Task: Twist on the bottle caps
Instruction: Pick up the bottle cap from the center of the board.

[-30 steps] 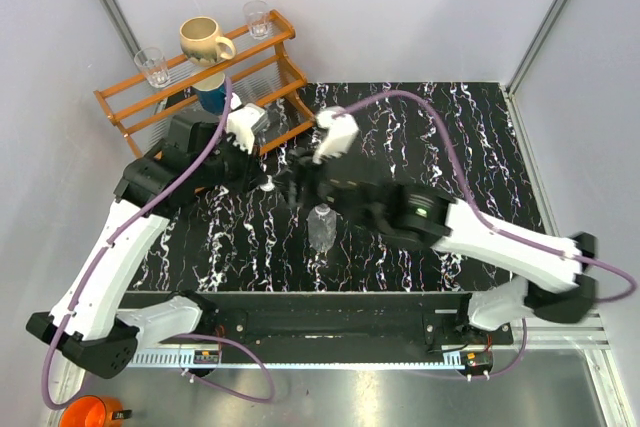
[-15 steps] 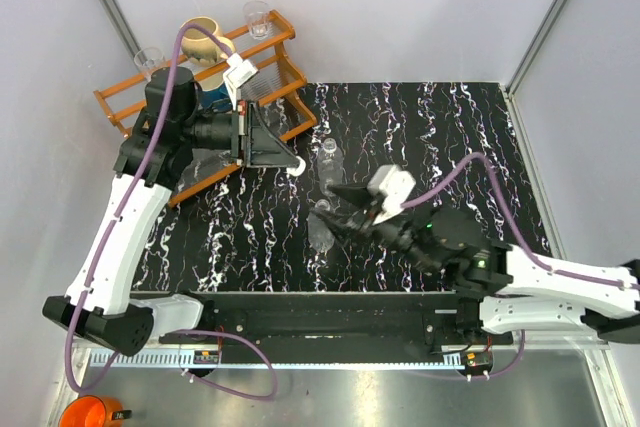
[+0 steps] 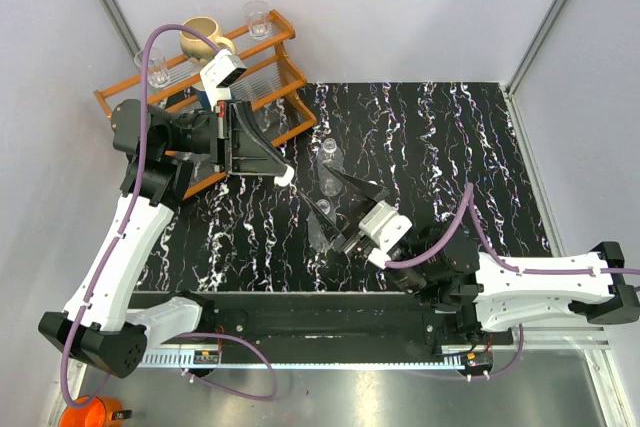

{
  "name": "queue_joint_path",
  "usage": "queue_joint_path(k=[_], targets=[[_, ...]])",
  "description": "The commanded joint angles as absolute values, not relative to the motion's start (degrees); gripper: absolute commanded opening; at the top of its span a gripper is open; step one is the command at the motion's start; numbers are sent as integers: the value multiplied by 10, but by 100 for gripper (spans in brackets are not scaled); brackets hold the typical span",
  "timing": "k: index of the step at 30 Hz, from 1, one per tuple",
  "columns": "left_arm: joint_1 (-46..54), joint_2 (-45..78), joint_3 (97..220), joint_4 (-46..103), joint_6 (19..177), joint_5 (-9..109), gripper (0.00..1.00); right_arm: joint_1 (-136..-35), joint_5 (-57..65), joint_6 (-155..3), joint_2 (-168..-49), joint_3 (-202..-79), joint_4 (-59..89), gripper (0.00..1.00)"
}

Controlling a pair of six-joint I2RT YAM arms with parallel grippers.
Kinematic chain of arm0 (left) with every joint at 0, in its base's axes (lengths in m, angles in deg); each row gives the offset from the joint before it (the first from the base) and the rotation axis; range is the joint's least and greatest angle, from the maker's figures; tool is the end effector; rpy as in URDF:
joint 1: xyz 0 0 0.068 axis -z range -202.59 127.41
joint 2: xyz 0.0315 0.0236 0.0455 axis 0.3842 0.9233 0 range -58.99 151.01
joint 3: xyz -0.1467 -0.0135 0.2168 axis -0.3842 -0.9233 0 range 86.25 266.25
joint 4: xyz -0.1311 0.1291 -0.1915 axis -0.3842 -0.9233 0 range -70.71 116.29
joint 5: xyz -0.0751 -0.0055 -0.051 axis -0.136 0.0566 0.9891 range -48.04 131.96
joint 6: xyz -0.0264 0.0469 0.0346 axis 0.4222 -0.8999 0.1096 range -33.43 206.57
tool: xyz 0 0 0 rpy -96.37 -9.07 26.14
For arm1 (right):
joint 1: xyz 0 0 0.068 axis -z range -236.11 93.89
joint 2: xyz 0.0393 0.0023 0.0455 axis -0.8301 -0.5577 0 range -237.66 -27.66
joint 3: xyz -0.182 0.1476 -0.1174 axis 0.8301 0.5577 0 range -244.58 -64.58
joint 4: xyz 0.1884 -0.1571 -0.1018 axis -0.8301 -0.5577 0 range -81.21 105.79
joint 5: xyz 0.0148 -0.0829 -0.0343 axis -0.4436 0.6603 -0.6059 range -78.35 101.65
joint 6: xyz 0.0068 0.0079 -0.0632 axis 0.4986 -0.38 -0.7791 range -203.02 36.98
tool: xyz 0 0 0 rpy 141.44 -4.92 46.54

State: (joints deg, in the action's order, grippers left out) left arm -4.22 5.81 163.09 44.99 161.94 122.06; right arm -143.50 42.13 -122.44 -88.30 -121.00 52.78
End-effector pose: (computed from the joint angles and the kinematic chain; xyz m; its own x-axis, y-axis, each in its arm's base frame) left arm 0.1883 -0.1140 0.4954 -0.7075 0.0597 -0.7042 0.6859 -0.1821 -0.7045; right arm 0.0364 0.2459 0.4387 0.5534 0.1224 -0.8238 -0.6345 0.7028 -0.3218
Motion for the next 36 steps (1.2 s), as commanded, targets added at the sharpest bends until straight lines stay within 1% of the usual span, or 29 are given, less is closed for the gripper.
queue_joint_path(k=[1,7,10,12,15,22,33,36], targets=[[-45,45,1620,519,1668,1226,0,-1450,442,-1314,-911,-1226,596,61],[-45,42,1616,529,1679,1224,0,-1483,455,-1398,-959,-1243,639,60],[-45,39,1609,528,1677,1225,0,-1497,467,-1440,-977,-1243,694,61],[-45,37,1606,527,1677,1224,0,-1501,472,-1460,-983,-1243,716,64],[-45,36,1607,523,1675,1223,0,-1505,476,-1471,-988,-1241,737,67],[-45,31,1603,503,1658,1221,0,-1509,475,-1474,-991,-1254,734,68],[-45,28,1603,501,1664,1220,0,-1508,465,-1485,-1013,-1272,740,67],[-45,25,1603,501,1665,1219,0,-1508,467,-1495,-1025,-1275,759,66]])
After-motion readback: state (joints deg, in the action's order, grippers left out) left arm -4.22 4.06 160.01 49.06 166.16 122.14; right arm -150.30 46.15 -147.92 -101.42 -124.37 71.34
